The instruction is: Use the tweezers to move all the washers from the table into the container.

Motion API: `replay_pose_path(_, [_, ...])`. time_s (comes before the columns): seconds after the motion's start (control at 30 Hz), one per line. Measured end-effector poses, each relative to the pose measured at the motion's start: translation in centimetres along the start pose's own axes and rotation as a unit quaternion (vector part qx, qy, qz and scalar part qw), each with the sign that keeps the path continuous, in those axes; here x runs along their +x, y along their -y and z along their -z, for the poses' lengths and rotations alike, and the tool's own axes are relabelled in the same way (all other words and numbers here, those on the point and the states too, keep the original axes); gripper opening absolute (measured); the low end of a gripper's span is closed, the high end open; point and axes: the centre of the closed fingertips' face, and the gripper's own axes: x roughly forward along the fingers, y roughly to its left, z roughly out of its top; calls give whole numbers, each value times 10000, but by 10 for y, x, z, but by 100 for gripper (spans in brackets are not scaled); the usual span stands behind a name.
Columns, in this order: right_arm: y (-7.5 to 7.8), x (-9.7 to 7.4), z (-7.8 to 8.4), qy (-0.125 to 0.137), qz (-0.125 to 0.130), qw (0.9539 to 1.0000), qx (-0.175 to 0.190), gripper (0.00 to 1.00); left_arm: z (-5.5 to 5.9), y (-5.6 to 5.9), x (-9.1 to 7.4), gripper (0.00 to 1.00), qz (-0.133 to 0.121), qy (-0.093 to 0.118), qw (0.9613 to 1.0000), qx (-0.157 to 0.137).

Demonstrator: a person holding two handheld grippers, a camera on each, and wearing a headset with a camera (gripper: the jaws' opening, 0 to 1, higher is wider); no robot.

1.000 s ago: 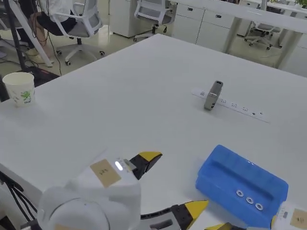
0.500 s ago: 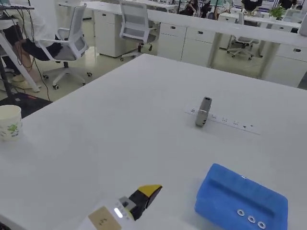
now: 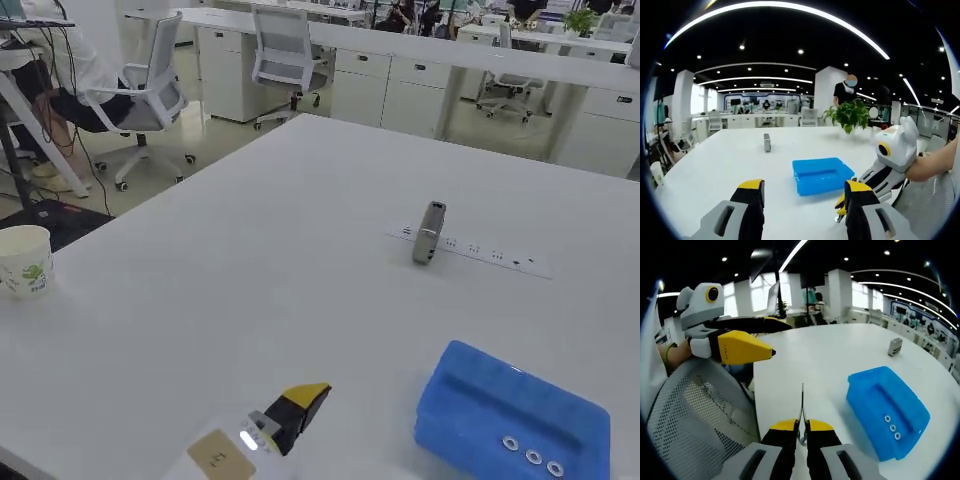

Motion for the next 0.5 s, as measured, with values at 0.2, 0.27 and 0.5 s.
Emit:
replay_pose_path(0.2, [6,-9,-18,379,98,9991,156,3,2,3,1,66,67,-61,9999,54])
replay_pose_path(0.27, [10,-12,-23,527,141,9981,275,3,1,2,1,65,61,-41,10000,9])
replay_pose_path(0.5, [31,-26,-33,819,339,9945,566,3,1,3,1,65,58,-33,10000,5])
